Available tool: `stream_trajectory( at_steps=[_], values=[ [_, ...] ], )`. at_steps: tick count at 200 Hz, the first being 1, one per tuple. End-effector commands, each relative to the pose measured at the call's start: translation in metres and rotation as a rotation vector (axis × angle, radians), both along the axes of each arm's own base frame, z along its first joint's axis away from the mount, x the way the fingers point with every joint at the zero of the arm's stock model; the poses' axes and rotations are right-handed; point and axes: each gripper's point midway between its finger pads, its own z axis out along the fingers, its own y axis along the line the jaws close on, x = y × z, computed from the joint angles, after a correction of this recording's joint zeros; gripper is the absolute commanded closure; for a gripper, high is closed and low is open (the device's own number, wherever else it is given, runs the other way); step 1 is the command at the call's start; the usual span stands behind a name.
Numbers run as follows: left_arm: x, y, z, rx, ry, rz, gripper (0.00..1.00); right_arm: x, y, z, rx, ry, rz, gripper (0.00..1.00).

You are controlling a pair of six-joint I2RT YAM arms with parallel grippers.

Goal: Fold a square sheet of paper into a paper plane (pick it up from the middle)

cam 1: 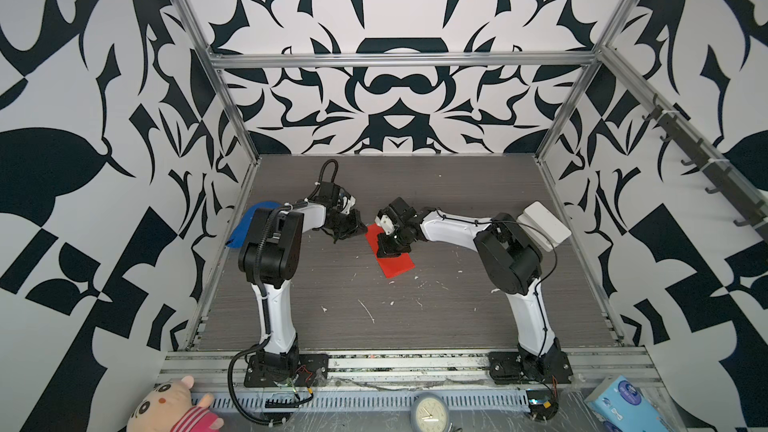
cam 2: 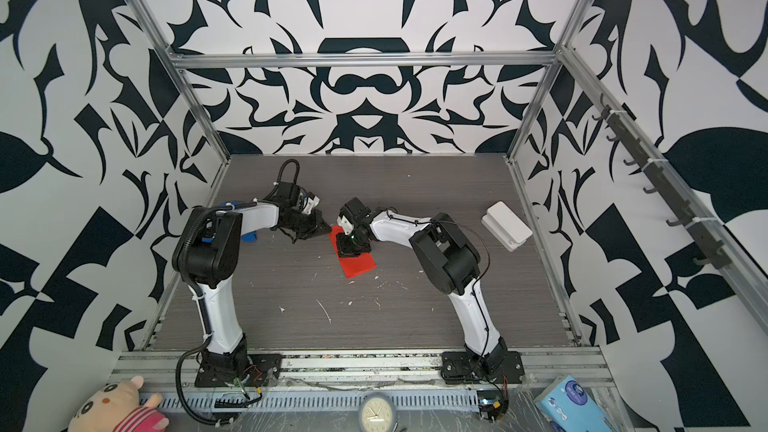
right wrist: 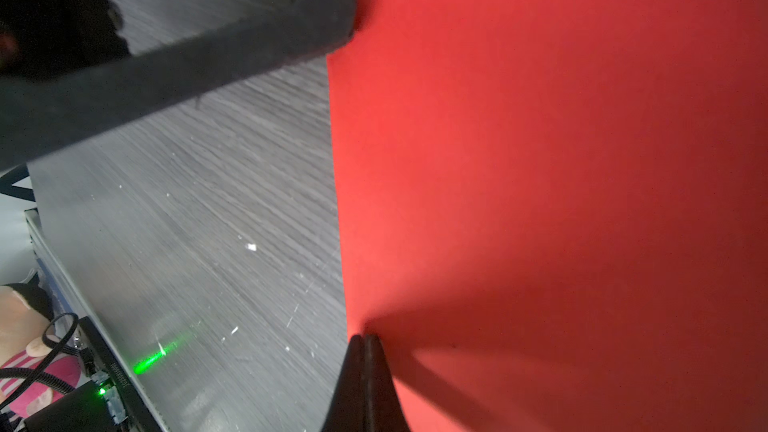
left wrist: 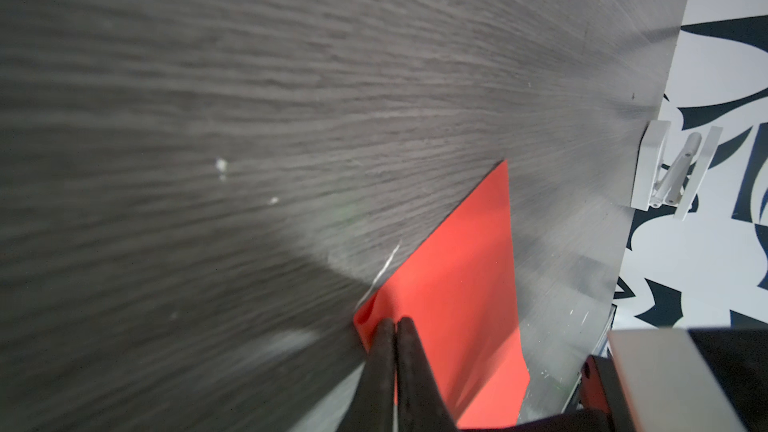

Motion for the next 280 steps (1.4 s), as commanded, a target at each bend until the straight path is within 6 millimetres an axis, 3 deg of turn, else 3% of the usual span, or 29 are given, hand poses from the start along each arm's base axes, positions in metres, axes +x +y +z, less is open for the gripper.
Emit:
stream_trajectory(
  at_steps=[1,37,115,159,181,202,242,261,280],
  values=[
    [-0.003,0.012,-0.019,0.035,0.016,-0.009,0.91,-0.017,-0.032,-0.034,-0.151,0.063,-0.017,1.00],
    [-0.006,0.015,-0.021,0.056,-0.044,-0.066,0.87,-0.017,-0.032,-0.035,-0.154,0.064,-0.016,1.00],
    [0.004,0.029,-0.015,0.162,-0.086,-0.008,0.84,-0.018,-0.034,-0.038,-0.158,0.066,-0.022,1.00],
    [0.028,0.029,0.011,0.155,-0.136,0.059,0.80,-0.018,-0.033,-0.038,-0.150,0.065,-0.023,1.00],
    [0.027,0.032,0.025,0.132,-0.125,0.144,0.76,-0.015,-0.028,-0.034,-0.126,0.062,-0.027,1.00],
    [0.011,0.034,0.033,0.111,-0.088,0.229,0.74,-0.009,-0.014,-0.016,-0.061,0.044,-0.025,1.00],
    [-0.023,0.014,0.045,0.041,-0.024,0.295,0.67,0.016,0.014,0.052,0.117,-0.063,-0.030,1.00],
    [-0.034,-0.006,0.049,0.020,-0.004,0.283,0.64,0.021,0.011,0.066,0.133,-0.104,-0.042,1.00],
    [-0.037,-0.027,0.051,-0.015,0.008,0.267,0.64,0.020,-0.001,0.063,0.110,-0.118,-0.052,1.00]
  ],
)
